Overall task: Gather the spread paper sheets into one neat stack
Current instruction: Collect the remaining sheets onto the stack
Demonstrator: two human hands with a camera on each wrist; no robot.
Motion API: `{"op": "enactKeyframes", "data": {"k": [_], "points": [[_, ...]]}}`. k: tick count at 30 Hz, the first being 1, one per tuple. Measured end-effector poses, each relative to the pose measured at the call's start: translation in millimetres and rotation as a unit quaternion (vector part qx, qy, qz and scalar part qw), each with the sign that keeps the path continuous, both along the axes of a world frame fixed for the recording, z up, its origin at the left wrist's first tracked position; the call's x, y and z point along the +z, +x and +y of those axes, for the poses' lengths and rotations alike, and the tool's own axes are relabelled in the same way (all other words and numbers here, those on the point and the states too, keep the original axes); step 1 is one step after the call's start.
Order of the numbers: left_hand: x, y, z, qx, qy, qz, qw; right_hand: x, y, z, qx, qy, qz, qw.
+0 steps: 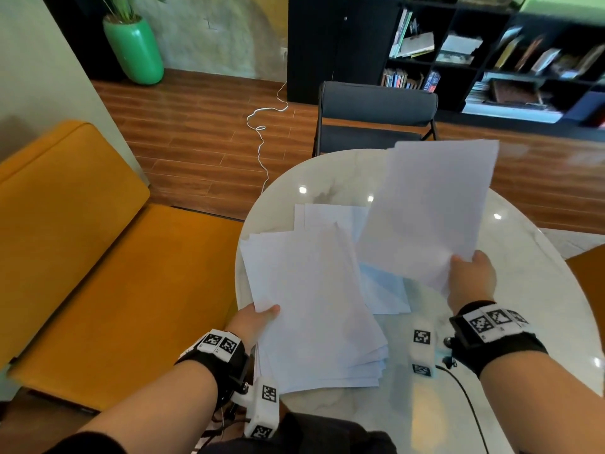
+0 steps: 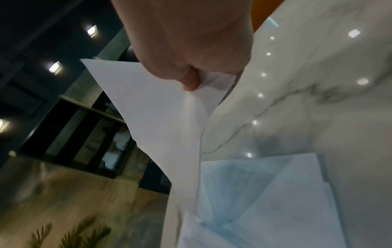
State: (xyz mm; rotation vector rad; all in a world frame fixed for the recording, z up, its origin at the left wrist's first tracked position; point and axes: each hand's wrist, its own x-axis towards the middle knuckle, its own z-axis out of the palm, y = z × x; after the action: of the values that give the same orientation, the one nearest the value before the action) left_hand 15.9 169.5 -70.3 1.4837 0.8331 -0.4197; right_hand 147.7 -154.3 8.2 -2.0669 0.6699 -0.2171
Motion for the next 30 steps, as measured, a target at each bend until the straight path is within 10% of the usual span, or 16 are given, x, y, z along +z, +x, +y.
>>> {"op": "enactKeyframes", "data": {"k": [6,13,24,30], "points": [[2.7,-1.5,0.1,-0.002,0.0,0.002,1.0,15.2,0.4,5.9,-0.01,0.044,0.013,0.999],[-3.3,4.6,4.5,-0.018,0.012,0.05,0.999,-4.0,-34.2,37.1,0.2,0.049,0.149,0.967],[7.7,0.6,1.0,-0.059,0.014,0.009,0.998,-53.2,-73.3,89.1,0.363,-0.208,0.294,0.859],[27.4,10.9,6.9,-0.111,0.09,-0.02,0.989,-56.6,-64.2,79.5,0.428,-0.206,0.285,0.833]]}}
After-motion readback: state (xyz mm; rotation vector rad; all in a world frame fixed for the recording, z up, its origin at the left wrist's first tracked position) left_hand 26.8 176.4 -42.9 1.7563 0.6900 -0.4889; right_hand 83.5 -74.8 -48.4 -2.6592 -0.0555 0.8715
